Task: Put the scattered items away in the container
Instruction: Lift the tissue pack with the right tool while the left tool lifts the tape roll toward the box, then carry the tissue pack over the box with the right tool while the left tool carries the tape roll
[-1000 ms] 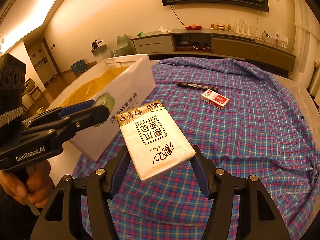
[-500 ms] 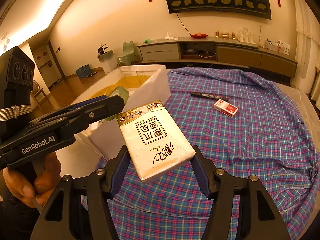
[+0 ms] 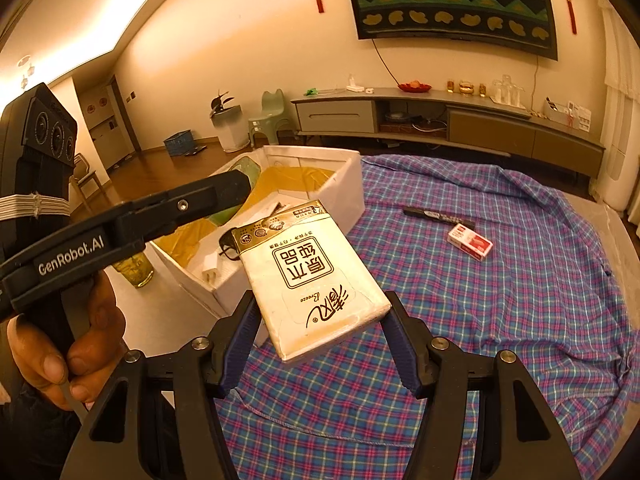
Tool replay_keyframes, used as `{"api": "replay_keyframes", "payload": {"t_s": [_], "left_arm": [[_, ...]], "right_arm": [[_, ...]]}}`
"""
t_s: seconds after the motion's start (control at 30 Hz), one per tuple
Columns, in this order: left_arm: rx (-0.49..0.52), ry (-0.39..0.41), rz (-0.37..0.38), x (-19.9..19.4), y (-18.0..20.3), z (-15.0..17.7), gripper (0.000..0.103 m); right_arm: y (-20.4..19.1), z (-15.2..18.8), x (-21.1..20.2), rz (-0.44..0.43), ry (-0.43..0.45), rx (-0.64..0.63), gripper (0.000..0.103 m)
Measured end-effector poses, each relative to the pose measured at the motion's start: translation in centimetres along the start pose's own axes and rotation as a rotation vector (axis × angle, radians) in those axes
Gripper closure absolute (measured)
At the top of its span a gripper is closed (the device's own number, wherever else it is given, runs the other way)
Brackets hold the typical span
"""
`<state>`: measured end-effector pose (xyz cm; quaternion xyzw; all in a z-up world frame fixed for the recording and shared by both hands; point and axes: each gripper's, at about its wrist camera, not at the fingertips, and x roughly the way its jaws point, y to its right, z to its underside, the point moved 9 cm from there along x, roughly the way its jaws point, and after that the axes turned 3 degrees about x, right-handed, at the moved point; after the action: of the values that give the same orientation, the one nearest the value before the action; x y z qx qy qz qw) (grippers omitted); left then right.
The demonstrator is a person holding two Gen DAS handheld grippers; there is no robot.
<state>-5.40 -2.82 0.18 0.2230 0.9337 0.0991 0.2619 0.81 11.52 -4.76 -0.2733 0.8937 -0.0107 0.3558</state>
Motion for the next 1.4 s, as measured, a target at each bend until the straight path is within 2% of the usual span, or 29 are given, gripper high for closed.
{"api": "replay_keyframes", "payload": {"t_s": [0.6, 1.03, 1.4], "left_arm": [[-0.191, 0.103, -0.059, -3.2, -9.0, -3.7, 0.054], [-0.238, 0.127, -0.115, -3.1, -12.6, -5.1, 0.054], [-0.267, 0.107, -0.170, -1.2, -15.1, -5.6, 0.054]], "right_arm": [[-4.6, -4.3, 1.5, -0.075, 0.038, -0.114, 0.041], [-7.0, -6.9, 4.0, -0.124, 0.036, -0.185, 0.041], [-7.5, -9.2, 6.7, -0.155, 0.019, -0.218, 0.041]]}}
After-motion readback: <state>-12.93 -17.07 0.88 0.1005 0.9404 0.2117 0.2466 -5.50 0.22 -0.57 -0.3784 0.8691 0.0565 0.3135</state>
